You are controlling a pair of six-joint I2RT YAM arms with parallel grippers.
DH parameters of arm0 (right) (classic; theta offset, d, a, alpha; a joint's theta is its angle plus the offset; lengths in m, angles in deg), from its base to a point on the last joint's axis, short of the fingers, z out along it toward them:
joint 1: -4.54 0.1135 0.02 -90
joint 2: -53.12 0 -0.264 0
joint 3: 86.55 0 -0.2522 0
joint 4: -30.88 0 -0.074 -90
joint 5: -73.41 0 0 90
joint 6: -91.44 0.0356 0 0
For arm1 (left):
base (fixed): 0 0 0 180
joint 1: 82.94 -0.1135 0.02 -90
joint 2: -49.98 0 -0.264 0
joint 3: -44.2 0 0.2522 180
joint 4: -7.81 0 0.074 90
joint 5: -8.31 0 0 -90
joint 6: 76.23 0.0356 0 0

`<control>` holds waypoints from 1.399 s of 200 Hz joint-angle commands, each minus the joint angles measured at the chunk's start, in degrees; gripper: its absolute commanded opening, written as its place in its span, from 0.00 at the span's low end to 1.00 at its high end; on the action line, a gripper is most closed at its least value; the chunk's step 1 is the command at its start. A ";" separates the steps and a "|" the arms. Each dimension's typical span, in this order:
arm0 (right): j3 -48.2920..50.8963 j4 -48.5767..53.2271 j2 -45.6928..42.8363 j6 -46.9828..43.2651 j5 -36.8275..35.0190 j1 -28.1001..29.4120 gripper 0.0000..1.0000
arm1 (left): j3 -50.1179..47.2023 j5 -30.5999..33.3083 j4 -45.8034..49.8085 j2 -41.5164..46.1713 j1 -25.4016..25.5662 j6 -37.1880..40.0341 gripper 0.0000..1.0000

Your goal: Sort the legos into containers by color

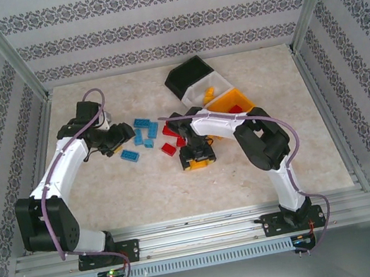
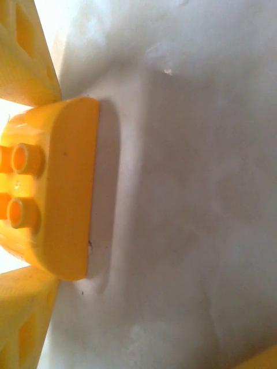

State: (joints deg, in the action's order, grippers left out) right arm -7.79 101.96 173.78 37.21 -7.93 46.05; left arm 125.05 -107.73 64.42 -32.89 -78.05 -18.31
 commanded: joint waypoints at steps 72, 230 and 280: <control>-2.37 4.50 -1.77 1.17 -6.12 -0.06 0.56 | 0.13 -2.42 0.93 -0.76 -1.37 1.86 0.65; -49.54 8.33 15.00 -12.53 -11.53 -21.21 0.56 | -3.63 4.38 0.96 -10.66 -2.06 -14.28 0.72; -60.68 9.43 24.42 -14.81 -11.19 -24.01 0.60 | -0.92 6.26 -1.17 -16.31 -3.30 -19.53 0.73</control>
State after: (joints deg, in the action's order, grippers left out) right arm -64.27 109.80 196.91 24.66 -18.33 23.34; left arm 122.12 -103.40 65.12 -46.29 -80.42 -33.19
